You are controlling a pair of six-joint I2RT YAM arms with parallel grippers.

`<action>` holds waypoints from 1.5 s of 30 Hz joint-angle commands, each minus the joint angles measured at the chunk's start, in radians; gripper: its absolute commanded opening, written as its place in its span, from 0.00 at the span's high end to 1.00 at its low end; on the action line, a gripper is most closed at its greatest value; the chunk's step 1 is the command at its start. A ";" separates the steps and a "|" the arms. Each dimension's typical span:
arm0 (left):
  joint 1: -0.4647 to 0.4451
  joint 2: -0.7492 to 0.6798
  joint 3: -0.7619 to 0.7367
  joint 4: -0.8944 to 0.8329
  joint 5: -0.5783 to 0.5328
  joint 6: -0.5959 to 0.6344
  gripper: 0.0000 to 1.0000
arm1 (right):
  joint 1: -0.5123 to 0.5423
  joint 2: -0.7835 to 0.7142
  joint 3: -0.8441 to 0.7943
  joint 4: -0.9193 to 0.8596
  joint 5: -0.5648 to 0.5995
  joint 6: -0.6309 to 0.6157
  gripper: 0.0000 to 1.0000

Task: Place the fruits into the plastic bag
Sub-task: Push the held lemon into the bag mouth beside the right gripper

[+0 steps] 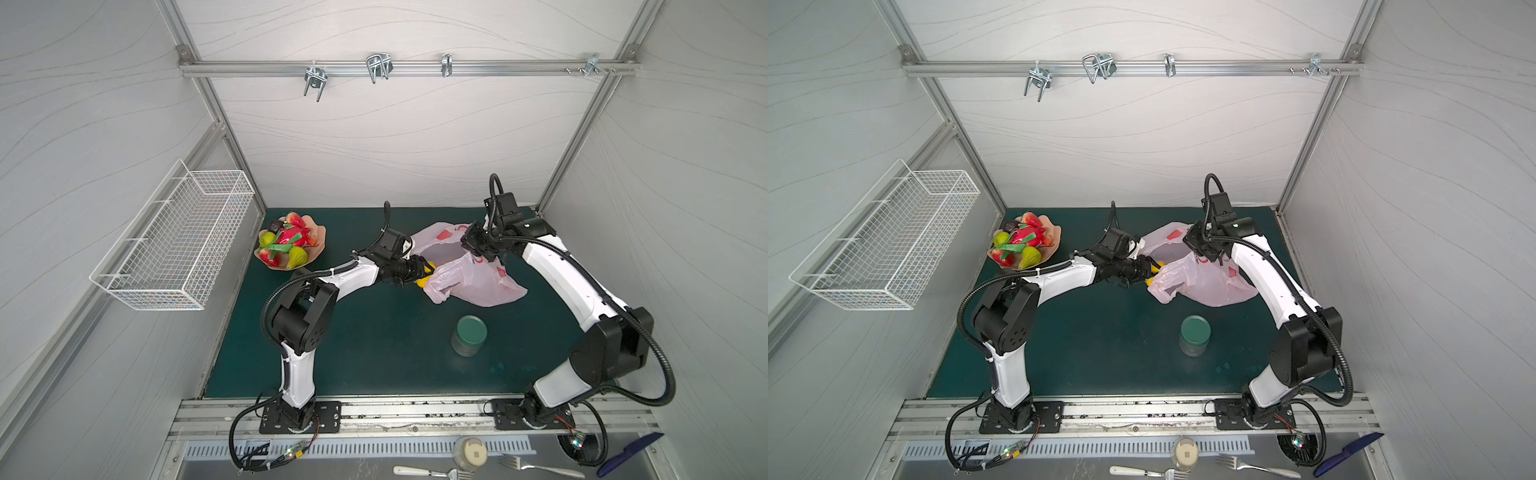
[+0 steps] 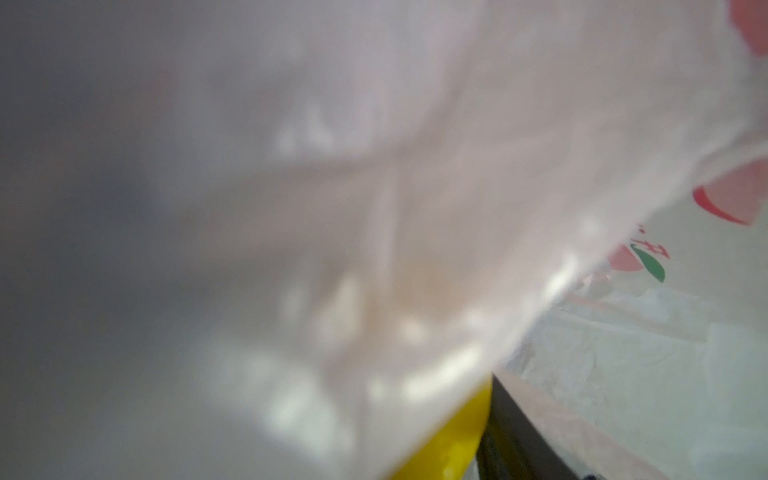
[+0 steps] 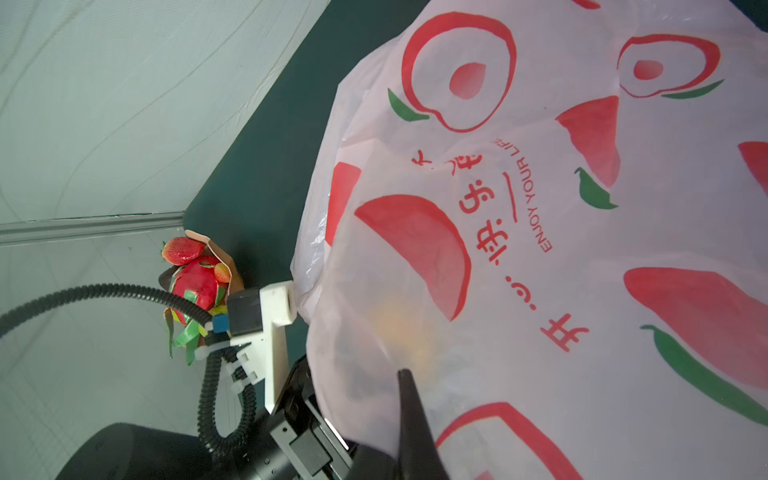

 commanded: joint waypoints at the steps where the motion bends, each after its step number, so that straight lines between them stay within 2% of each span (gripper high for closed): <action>1: -0.022 -0.063 -0.017 0.069 -0.028 0.017 0.68 | -0.004 -0.022 -0.004 0.030 -0.013 0.052 1.00; 14: -0.122 -0.080 -0.061 -0.012 -0.110 0.203 0.69 | -0.010 -0.010 0.007 0.033 -0.015 0.060 1.00; 22: -0.128 0.015 0.077 -0.104 -0.107 0.263 0.71 | -0.008 -0.024 -0.006 0.032 -0.018 0.061 1.00; 32: -0.127 0.168 0.307 -0.263 -0.038 0.379 0.73 | -0.002 -0.042 -0.041 0.051 -0.036 0.081 1.00; 38: -0.126 0.233 0.415 -0.274 -0.003 0.353 0.73 | 0.018 -0.051 -0.063 0.074 -0.050 0.111 1.00; 45: -0.132 0.275 0.482 -0.195 0.061 0.228 0.73 | 0.041 -0.080 -0.130 0.150 -0.071 0.187 1.00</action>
